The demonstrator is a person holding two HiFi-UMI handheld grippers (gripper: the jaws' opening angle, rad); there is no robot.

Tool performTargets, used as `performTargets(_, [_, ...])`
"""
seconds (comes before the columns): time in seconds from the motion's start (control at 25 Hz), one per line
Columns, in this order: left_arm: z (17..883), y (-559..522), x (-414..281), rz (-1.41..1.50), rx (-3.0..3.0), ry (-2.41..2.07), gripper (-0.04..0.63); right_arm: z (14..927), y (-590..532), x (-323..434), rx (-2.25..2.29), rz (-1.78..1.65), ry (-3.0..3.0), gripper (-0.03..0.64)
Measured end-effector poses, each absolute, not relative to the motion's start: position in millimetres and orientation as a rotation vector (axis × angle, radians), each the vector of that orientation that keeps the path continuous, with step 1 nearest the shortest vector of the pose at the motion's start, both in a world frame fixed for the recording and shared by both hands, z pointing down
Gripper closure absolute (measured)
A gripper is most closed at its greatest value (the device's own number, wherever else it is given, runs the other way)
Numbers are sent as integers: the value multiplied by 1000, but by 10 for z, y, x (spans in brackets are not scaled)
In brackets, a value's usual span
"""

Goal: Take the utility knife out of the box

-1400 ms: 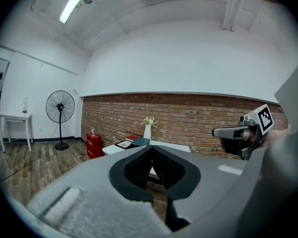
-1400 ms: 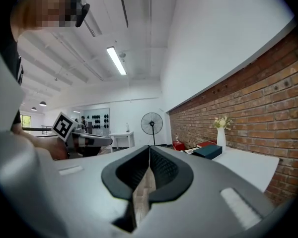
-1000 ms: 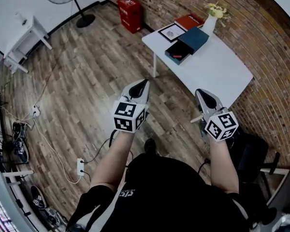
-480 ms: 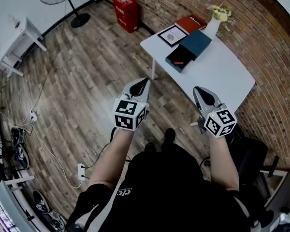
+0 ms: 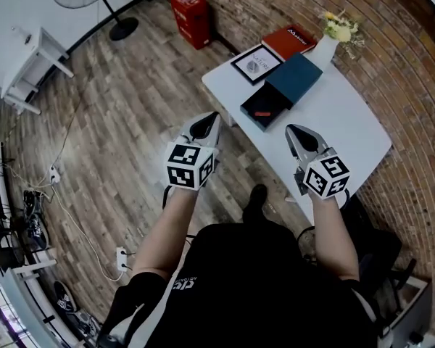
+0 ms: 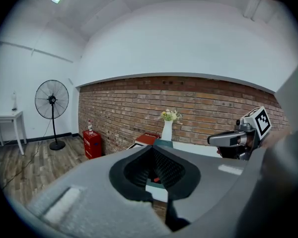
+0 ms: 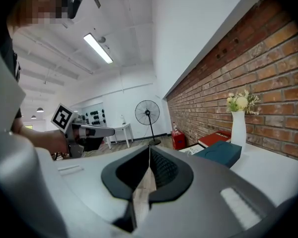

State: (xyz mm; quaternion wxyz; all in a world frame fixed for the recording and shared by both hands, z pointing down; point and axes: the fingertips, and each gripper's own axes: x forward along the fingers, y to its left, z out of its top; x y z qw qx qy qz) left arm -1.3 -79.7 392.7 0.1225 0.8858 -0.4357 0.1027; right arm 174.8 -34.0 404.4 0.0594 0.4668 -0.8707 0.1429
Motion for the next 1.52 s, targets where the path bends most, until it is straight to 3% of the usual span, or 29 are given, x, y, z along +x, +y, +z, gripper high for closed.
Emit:
performTargets(0.4, [3984, -1707, 589, 364, 2546, -1290, 588, 4400, -1229, 2180, 1265, 516, -2632, 609])
performTargets(0.96, [4246, -2229, 594, 346, 2621, -1082, 588, 4982, -1583, 1705, 983, 436, -2377, 549])
performTargets(1.52, [4469, -2413, 448, 345, 2634, -944, 588, 5626, -1723, 1544, 764, 346, -2099, 534])
